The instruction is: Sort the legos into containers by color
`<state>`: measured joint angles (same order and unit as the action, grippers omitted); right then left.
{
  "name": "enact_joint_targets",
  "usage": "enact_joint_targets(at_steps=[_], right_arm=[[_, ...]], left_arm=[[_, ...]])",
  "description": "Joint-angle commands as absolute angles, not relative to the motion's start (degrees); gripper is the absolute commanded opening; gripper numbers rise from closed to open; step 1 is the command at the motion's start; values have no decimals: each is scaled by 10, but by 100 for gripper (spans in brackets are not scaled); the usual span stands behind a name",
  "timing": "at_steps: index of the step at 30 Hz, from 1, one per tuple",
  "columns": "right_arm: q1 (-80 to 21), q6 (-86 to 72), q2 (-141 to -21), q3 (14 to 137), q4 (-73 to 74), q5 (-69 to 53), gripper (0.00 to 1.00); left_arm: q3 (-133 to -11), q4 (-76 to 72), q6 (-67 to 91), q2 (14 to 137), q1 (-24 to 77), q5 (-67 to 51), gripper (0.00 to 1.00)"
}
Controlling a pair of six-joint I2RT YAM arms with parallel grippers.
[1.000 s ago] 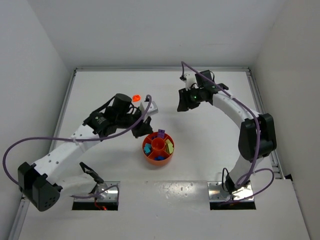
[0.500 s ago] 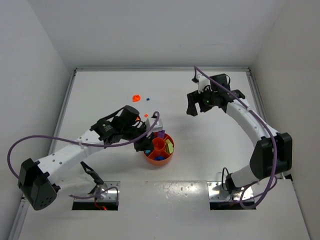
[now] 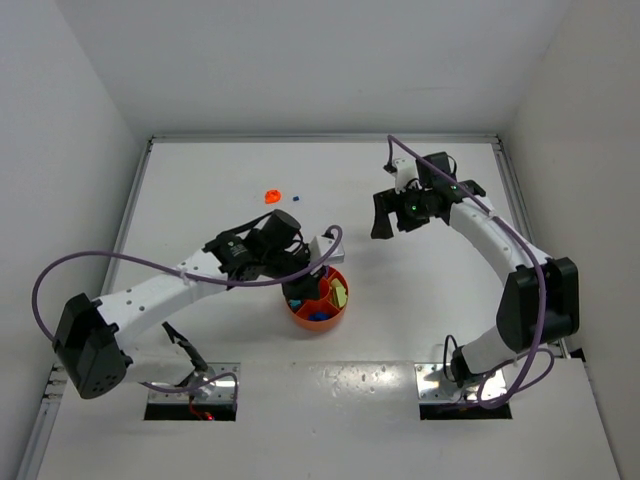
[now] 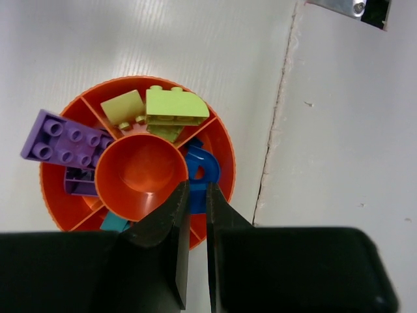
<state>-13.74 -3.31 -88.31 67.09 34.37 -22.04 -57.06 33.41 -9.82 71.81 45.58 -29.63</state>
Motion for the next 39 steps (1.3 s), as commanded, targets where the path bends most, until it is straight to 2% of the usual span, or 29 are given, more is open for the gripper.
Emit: enact_joint_targets(at_steps=[1, 10, 13, 14, 22, 26, 28, 34, 39], right_arm=[[-137, -59, -875, 673, 323, -236, 85], [-137, -59, -859, 679, 331, -222, 85], [-137, -59, -859, 673, 331, -222, 85], [-137, -59, -853, 673, 331, -222, 85], [-137, -59, -847, 668, 326, -222, 86], [-137, -59, -847, 663, 326, -222, 86], [-137, -59, -847, 663, 326, -222, 86], [-137, -59, -847, 657, 321, -222, 86], [-137, -59, -847, 657, 321, -222, 86]], left_arm=[[-590, 324, -98, 721, 478, -296, 4], [-584, 318, -98, 737, 501, -296, 4], [-584, 318, -98, 737, 501, -291, 9], [-578, 318, -98, 737, 501, -291, 14], [-561, 313, -93, 743, 501, -275, 16], [-561, 313, -93, 748, 501, -275, 22], [-561, 308, -93, 748, 501, -270, 30], [-561, 302, -93, 748, 501, -265, 47], [-582, 302, -80, 735, 501, -252, 48]])
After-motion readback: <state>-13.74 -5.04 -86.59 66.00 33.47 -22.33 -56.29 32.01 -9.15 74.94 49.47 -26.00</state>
